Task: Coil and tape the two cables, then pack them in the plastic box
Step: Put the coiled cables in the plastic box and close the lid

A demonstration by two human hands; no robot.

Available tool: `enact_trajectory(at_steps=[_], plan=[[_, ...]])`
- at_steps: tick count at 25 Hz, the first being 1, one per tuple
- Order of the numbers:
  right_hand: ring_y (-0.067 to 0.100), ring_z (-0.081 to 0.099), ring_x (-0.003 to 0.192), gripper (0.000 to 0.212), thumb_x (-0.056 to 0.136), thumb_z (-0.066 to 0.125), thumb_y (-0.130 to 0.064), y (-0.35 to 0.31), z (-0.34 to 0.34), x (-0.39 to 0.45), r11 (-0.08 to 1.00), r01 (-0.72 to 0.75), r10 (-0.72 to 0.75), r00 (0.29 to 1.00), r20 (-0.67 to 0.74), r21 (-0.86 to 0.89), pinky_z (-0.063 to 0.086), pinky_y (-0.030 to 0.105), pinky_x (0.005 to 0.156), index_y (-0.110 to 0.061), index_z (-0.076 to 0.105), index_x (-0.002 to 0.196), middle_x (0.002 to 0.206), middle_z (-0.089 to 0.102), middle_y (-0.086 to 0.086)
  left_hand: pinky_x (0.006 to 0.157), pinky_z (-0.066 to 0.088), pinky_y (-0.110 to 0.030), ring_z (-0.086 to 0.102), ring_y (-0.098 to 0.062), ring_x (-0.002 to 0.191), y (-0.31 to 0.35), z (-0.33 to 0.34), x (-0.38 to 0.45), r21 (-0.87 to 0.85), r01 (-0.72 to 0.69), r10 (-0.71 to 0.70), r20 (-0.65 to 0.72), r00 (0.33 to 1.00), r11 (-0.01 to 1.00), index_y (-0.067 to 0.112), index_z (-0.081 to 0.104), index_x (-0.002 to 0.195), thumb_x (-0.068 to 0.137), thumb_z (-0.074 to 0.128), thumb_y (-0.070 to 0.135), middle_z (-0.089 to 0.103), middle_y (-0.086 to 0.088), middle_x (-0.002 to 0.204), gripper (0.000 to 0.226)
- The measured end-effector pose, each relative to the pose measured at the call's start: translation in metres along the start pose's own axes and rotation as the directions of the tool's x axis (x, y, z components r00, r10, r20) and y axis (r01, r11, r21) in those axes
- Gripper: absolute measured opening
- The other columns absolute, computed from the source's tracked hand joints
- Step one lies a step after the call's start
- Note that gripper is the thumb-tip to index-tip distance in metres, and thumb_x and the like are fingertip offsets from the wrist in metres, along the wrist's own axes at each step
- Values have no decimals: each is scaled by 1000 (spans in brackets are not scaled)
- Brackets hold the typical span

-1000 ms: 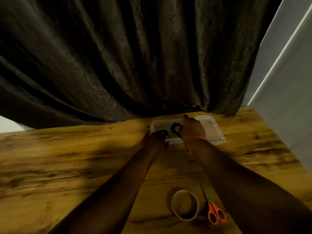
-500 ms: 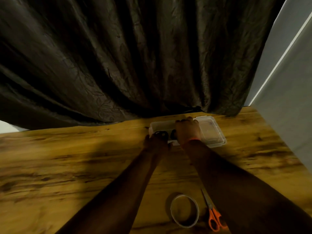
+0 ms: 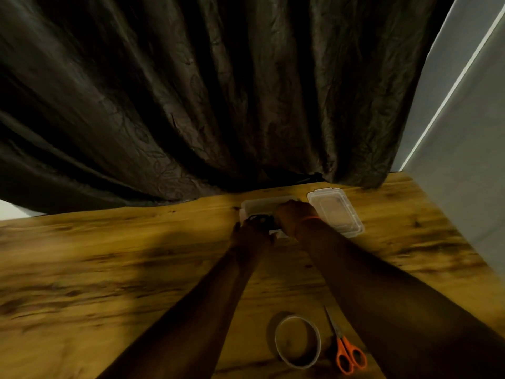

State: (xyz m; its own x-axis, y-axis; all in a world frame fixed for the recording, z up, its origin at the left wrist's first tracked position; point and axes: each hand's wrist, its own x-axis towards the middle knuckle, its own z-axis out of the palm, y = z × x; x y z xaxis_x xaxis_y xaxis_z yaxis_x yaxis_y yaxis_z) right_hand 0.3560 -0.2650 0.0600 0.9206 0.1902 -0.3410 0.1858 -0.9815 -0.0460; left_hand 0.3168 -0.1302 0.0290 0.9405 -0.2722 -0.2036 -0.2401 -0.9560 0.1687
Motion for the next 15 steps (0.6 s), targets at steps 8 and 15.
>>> enact_trajectory(at_steps=[8, 15], plan=[[34, 57, 120, 31, 96, 54, -22, 7, 7, 8, 999, -39, 39, 998, -41, -9, 47, 44, 100, -12, 63, 124, 129, 61, 14, 104, 37, -46, 44, -35, 131, 0, 6, 1, 65, 34, -34, 5, 999, 997, 18, 41, 143, 101, 35, 49, 51, -12, 141, 53], [25, 66, 95, 21, 91, 54, -21, 50, -5, -30, 964, 33, 89, 895, -437, 263, 53, 35, 83, -24, 67, 106, 103, 70, 4, 117, 18, -50, 26, -36, 143, -5, 2, -6, 172, 14, 3, -96, 995, 985, 20, 40, 145, 102, 30, 46, 40, -9, 151, 51]])
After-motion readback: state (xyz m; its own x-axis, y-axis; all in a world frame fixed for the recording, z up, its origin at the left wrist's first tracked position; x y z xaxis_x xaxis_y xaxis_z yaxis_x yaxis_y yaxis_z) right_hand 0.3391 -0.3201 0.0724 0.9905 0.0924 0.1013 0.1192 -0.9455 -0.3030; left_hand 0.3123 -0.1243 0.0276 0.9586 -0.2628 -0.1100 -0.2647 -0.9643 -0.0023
